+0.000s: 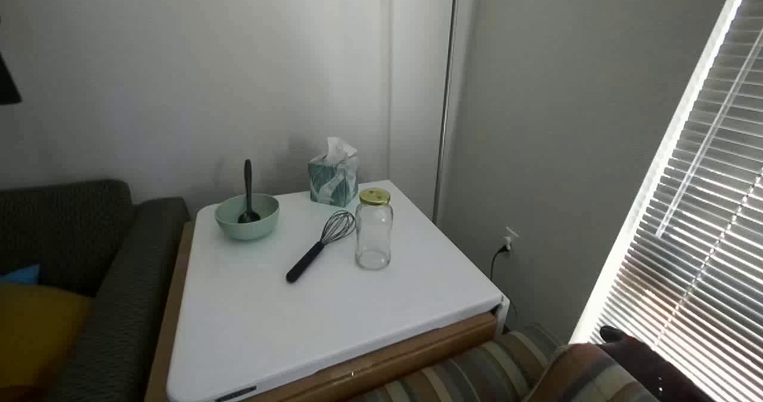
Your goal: Put the black spoon on the table
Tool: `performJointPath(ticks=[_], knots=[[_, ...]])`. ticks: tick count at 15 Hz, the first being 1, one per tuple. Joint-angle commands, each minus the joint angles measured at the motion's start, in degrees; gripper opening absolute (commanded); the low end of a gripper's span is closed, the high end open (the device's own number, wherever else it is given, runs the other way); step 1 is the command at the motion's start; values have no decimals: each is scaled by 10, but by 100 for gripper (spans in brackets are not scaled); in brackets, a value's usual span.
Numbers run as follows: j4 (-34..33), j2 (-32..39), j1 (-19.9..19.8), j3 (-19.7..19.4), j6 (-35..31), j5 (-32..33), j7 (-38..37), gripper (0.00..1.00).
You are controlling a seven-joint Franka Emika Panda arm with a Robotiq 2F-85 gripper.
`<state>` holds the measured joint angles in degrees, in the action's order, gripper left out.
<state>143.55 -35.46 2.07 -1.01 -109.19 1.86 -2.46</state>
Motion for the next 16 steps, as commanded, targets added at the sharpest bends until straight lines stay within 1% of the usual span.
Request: performJointPath(ticks=[1, 14, 16], knots=[[-1, 0, -8, 7, 1, -4, 4, 100], [-1, 0, -8, 7, 1, -4, 4, 100], [-13, 24, 0, 12, -1, -3, 13, 100]])
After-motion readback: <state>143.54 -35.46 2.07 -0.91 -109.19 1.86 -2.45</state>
